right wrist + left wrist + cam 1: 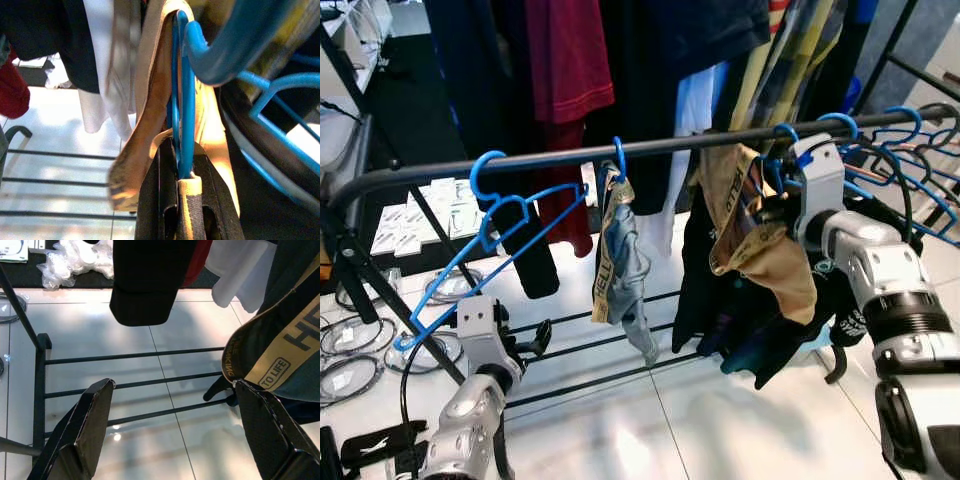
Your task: Hang hanger
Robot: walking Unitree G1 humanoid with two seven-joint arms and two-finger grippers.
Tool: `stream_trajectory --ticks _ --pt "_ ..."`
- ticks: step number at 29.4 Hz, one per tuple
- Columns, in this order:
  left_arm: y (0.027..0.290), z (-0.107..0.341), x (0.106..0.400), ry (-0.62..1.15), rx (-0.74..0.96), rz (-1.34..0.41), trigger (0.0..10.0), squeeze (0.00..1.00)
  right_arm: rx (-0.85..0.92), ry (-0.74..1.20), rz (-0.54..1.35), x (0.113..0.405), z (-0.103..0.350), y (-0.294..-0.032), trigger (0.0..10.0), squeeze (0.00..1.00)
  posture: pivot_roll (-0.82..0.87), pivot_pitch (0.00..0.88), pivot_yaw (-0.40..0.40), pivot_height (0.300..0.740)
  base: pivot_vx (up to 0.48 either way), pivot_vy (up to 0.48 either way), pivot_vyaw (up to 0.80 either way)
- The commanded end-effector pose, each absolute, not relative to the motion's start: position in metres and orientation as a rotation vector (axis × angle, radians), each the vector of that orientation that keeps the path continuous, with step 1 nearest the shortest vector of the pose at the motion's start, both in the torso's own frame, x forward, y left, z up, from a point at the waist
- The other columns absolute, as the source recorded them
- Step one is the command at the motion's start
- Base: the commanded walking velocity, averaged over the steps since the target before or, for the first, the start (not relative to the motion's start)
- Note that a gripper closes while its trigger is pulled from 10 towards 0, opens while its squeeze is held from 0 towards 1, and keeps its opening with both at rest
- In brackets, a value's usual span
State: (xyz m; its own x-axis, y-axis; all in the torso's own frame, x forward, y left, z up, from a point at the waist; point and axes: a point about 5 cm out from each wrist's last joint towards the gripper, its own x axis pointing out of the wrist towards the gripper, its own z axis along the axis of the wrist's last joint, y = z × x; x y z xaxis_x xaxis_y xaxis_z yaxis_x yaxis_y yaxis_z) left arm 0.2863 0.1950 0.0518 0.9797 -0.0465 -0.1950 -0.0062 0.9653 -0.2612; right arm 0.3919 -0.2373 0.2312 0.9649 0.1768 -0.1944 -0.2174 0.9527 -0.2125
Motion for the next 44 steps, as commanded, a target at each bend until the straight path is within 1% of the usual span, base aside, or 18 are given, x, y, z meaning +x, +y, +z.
stream_trajectory --ticks 1,6,9,16,19,28,29,30,31,34,35,37,38,40,44 --pt "0.200 0.048 0.283 0.221 -0.239 -0.011 10.0 0.00 -0.244 0.160 0.193 0.394 0.234 -0.238 10.0 0.00 -0.06 0.135 0.016 0.740 0.000 0.000 0.00" --pt "0.200 0.048 0.283 0.221 -0.238 -0.009 10.0 0.00 -0.249 0.159 0.197 0.397 0.234 -0.237 10.0 0.00 -0.06 0.139 0.013 0.740 0.000 0.000 0.00" --pt "0.203 0.049 0.280 0.219 -0.234 0.000 10.0 0.00 -0.252 0.166 0.249 0.404 0.232 -0.222 10.0 0.00 -0.04 0.147 0.017 0.740 0.000 0.000 0.00" --pt "0.204 0.050 0.279 0.221 -0.228 0.001 10.0 0.00 -0.269 0.189 0.272 0.407 0.230 -0.215 10.0 0.00 -0.04 0.151 0.020 0.740 0.000 0.000 0.00" --pt "0.204 0.050 0.279 0.222 -0.224 -0.001 10.0 0.00 -0.288 0.258 0.303 0.407 0.216 -0.207 10.0 0.00 -0.03 0.155 0.020 0.740 0.000 0.000 0.00" --pt "0.203 0.050 0.279 0.226 -0.222 -0.005 10.0 0.00 -0.290 0.308 0.331 0.404 0.199 -0.203 10.0 0.00 -0.04 0.156 0.022 0.740 0.000 0.000 0.00" --pt "0.202 0.050 0.279 0.226 -0.222 -0.007 10.0 0.00 -0.273 0.305 0.342 0.402 0.196 -0.202 10.0 0.76 -0.04 0.154 0.020 0.740 0.000 0.000 0.00" --pt "0.202 0.050 0.280 0.225 -0.223 -0.007 10.0 0.00 -0.250 0.281 0.351 0.402 0.196 -0.202 10.0 1.00 -0.04 0.154 0.020 0.740 0.000 0.000 0.00" --pt "0.202 0.050 0.280 0.225 -0.223 -0.007 10.0 0.00 -0.250 0.281 0.351 0.402 0.196 -0.202 10.0 1.00 -0.04 0.154 0.020 0.740 0.000 0.000 0.00" --pt "0.201 0.050 0.281 0.223 -0.224 -0.008 10.0 0.00 -0.220 0.183 0.363 0.402 0.205 -0.200 10.0 1.00 -0.05 0.154 0.021 0.740 0.000 0.000 0.00" --pt "0.201 0.050 0.281 0.223 -0.224 -0.008 10.0 0.00 -0.220 0.183 0.363 0.402 0.205 -0.200 10.0 1.00 -0.05 0.154 0.021 0.740 0.000 0.000 0.00" --pt "0.199 0.049 0.280 0.224 -0.228 -0.010 10.0 0.00 -0.226 0.060 0.354 0.400 0.220 -0.202 10.0 1.00 -0.06 0.155 0.020 0.740 0.000 0.000 0.00" --pt "0.199 0.049 0.280 0.224 -0.228 -0.010 10.0 0.00 -0.226 0.060 0.354 0.400 0.220 -0.202 10.0 1.00 -0.06 0.155 0.020 0.740 0.000 0.000 0.00" --pt "0.197 0.047 0.279 0.228 -0.234 -0.013 10.0 0.00 -0.259 -0.050 0.347 0.394 0.233 -0.202 10.0 1.00 -0.07 0.154 0.020 0.740 0.000 0.000 0.00" --pt "0.194 0.045 0.279 0.231 -0.238 -0.018 10.0 0.00 -0.280 -0.114 0.340 0.390 0.239 -0.202 10.0 1.00 -0.08 0.151 0.020 0.740 0.000 0.000 0.00"
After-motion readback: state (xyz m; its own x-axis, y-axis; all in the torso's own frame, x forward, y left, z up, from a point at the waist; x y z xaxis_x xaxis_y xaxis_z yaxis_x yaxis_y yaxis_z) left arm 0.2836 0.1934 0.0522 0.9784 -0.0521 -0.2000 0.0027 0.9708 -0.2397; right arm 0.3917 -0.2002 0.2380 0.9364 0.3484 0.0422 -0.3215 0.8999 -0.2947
